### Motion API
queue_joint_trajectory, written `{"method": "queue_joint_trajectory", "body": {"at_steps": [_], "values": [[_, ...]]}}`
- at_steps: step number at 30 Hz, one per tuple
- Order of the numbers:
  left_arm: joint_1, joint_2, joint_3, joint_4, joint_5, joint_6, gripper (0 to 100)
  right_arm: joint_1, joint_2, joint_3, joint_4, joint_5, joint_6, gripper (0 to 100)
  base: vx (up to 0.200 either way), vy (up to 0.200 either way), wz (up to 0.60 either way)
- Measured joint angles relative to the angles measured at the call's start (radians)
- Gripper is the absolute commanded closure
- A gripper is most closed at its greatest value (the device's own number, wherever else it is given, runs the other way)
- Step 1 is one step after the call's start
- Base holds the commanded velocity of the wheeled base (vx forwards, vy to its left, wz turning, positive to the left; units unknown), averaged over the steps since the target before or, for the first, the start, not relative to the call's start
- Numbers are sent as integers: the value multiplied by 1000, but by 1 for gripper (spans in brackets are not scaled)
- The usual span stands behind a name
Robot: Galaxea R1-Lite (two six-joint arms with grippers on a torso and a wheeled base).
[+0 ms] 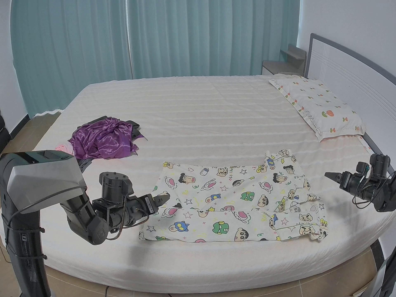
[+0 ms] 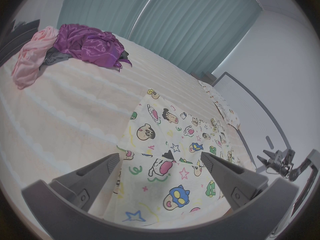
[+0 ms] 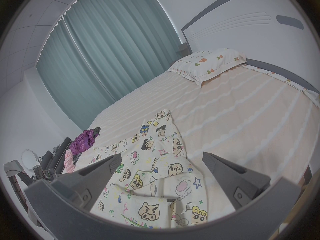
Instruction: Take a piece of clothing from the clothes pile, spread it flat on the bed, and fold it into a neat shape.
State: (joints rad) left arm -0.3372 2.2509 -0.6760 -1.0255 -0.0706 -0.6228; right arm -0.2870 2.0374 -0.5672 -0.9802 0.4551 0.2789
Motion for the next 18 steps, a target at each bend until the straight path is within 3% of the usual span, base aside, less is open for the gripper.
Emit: {"method": "queue_joint_trajectory", "body": {"at_steps": [4, 10, 18], "values": [[-34, -1, -6, -22, 41, -54, 0, 8, 0, 4, 0, -1, 0, 0, 150, 0, 0], [-64, 1, -9, -43, 50, -65, 0, 25, 0, 9, 0, -1, 0, 0, 200, 0, 0], [-67, 3, -4, -45, 68, -63, 0, 28, 8, 11, 0, -1, 0, 0, 0, 0, 0]]}}
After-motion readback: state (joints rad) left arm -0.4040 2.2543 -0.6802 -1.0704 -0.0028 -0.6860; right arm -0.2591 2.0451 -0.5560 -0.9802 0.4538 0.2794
